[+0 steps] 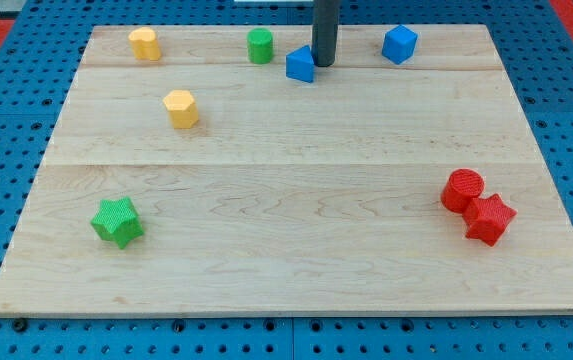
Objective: Push the blue triangle to the center
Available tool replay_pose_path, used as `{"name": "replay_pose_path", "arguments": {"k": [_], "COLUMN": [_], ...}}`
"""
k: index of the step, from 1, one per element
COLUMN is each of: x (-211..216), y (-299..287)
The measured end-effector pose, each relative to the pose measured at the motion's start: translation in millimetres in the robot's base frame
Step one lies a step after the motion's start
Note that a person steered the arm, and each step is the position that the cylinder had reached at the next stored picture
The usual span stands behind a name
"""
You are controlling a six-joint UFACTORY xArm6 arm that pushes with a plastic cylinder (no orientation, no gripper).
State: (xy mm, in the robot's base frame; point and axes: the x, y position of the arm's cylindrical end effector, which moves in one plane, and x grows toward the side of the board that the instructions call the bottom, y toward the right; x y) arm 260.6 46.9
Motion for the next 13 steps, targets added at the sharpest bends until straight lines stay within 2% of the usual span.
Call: {"name": "replay_pose_path", "arguments": {"k": [9,10,11,12,13], "x": [-10.5,0.8,35.9,67.3,120.8], "y": [-35.0,-64.7,-100.0,-101.1,-92.7]}}
